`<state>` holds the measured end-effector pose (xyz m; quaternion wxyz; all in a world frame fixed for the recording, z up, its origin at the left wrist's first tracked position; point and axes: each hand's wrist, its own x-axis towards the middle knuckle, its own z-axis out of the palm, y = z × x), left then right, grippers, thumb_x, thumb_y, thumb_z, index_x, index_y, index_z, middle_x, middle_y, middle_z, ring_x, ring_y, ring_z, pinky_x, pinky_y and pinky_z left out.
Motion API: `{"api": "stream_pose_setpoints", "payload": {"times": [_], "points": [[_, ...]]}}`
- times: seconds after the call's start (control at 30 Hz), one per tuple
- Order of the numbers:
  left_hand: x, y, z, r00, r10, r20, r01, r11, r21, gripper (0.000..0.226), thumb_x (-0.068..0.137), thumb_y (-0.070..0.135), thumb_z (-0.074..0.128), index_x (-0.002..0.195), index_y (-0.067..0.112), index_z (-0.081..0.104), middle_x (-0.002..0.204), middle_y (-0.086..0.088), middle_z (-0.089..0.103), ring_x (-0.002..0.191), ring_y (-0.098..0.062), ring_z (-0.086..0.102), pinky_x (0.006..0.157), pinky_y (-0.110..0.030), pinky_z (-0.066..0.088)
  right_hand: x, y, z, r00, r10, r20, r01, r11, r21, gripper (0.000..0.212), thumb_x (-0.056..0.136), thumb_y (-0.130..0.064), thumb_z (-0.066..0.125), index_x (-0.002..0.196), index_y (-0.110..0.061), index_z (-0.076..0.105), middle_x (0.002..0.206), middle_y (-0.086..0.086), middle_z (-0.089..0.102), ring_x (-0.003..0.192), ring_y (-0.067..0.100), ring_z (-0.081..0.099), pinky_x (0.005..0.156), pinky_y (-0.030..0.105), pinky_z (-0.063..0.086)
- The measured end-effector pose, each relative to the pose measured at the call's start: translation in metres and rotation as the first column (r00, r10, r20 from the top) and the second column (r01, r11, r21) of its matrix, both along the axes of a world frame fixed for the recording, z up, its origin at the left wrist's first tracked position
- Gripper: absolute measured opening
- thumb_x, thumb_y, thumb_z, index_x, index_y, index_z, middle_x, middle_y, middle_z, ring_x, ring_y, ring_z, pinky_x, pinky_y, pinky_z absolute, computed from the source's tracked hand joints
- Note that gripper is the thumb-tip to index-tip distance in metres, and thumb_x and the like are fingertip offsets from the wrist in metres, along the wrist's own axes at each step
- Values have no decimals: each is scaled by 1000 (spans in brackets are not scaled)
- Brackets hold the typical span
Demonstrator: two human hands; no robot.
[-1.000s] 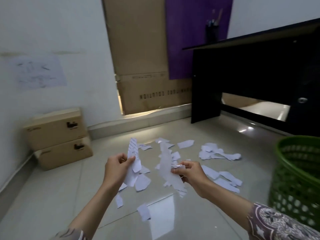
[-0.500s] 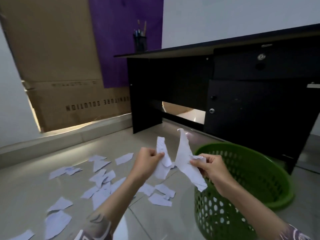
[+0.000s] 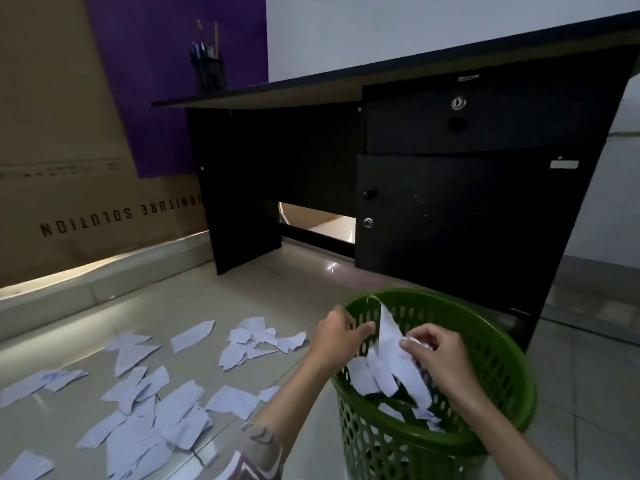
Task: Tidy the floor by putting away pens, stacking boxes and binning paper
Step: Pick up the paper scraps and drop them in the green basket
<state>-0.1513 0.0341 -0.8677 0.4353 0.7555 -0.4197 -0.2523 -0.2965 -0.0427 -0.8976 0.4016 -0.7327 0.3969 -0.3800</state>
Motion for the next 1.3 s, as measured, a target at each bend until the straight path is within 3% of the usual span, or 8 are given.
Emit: {"api": "stream_pose_setpoints", "payload": {"times": [0.1, 0.23, 0.37, 0.5, 0.77, 0.87, 1.03, 1.3], "points": [[8, -2, 1, 999, 10, 31, -9, 1000, -29, 32, 89, 36, 57, 111, 15, 47, 106, -10, 61, 94, -22, 61, 83, -38, 55, -2, -6, -5, 999, -36, -9, 36, 999, 21, 18, 79, -10, 71, 95, -11, 64, 93, 1, 63, 91, 16, 57, 70, 17, 42], [19, 2, -4, 993, 66, 99, -62, 997, -46, 33, 89, 32, 59, 115, 16, 47, 117, -4, 54, 111, -23, 52, 95, -44, 49, -1, -8, -6, 998, -56, -20, 57, 997, 57, 20, 80, -12, 70, 99, -16, 63, 107, 4, 63, 105, 20, 55, 91, 38, 46], [32, 9, -9, 985, 140, 104, -136, 990, -48, 43, 87, 33, 61, 123, 18, 43, 127, -4, 51, 117, -25, 49, 103, -46, 41, 5, -3, -6, 1000, -31, 4, 31, 998, 56, 15, 81, -13, 69, 93, -19, 63, 103, 2, 64, 102, 18, 56, 83, 29, 44], [44, 19, -10, 982, 165, 96, -160, 986, -52, 42, 88, 33, 60, 123, 17, 43, 127, -5, 50, 112, -23, 50, 100, -42, 43, 17, 10, 0, 998, 43, 37, -44, 998, 42, 12, 81, -14, 68, 84, -24, 63, 95, -7, 63, 95, 10, 56, 72, 17, 38], [79, 86, -4, 971, 232, 55, -226, 970, -94, 33, 88, 32, 60, 116, 17, 49, 118, -2, 52, 102, -14, 48, 82, -26, 37, 86, 72, 29, 941, 306, 142, -313, 949, 28, 6, 79, -11, 70, 79, -17, 68, 83, -3, 69, 82, 7, 63, 72, 17, 47], [99, 144, -1, 957, 285, 48, -279, 954, -108, 27, 87, 33, 61, 109, 21, 51, 110, 3, 53, 103, -12, 51, 80, -24, 40, 122, 110, 35, 891, 435, 133, -442, 896, 33, 6, 79, -13, 69, 76, -18, 68, 78, -6, 69, 77, 4, 62, 74, 24, 50], [140, 266, -2, 910, 400, 108, -389, 915, -109, 19, 87, 28, 63, 103, 21, 56, 103, 7, 59, 104, -9, 55, 79, -22, 42, 182, 181, 43, 769, 631, 103, -638, 768, 55, 4, 82, -16, 65, 81, -15, 68, 81, -5, 67, 74, 0, 60, 71, 20, 48], [202, 467, -30, 688, 713, 135, -721, 693, 16, 21, 88, 25, 62, 104, 13, 55, 107, -7, 58, 100, -20, 55, 82, -30, 42, 268, 328, 42, 503, 864, -27, -863, 504, 27, 7, 84, -16, 63, 89, -12, 66, 90, 6, 67, 79, 9, 58, 67, 15, 44]]}}
